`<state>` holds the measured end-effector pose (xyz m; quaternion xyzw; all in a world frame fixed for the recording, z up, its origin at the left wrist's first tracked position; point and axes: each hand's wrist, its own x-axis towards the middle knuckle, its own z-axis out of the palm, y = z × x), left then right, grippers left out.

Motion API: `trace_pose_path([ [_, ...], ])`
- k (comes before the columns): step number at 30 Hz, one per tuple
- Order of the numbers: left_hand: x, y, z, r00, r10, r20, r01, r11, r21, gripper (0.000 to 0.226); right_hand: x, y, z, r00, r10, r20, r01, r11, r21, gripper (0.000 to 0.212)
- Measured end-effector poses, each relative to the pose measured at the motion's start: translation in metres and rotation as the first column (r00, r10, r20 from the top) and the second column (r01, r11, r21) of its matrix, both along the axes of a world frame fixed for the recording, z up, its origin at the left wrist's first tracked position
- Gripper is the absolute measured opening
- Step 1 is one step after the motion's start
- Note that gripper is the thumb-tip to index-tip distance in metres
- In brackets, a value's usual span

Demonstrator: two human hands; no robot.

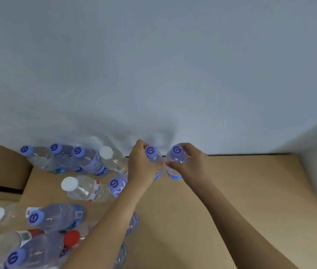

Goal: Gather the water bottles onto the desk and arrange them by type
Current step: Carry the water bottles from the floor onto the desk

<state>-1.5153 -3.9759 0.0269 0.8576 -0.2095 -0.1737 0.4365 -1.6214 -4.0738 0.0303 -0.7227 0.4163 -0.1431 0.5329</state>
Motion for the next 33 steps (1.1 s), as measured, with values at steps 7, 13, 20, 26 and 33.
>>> trace_pose_path([
  [7, -0.007, -0.006, -0.02, 0.994, 0.108, -0.024, -0.107, 0.993, 0.041, 0.04, 0.004, -0.014, -0.02, 0.995, 0.102, 0.003, -0.102, 0.994, 0.035, 0.024],
  [13, -0.002, -0.01, -0.022, 0.99, 0.137, -0.028, -0.136, 0.99, 0.038, 0.045, -0.002, -0.025, -0.034, 0.985, 0.17, -0.007, -0.17, 0.985, 0.008, 0.033],
  [20, -0.012, 0.005, -0.008, 0.99, 0.123, -0.072, -0.123, 0.992, 0.008, 0.055, -0.005, -0.029, -0.021, 0.94, 0.34, -0.026, -0.341, 0.937, -0.069, 0.064],
  [26, -0.03, 0.052, 0.048, 0.947, 0.223, -0.231, -0.278, 0.929, -0.245, 0.06, 0.006, -0.003, 0.03, 0.903, 0.418, 0.094, -0.383, 0.886, -0.262, 0.069],
  [33, -0.061, 0.168, 0.11, 0.883, 0.4, -0.244, -0.467, 0.796, -0.386, 0.079, 0.023, 0.084, 0.083, 0.756, 0.611, 0.236, -0.554, 0.788, -0.268, 0.07],
])
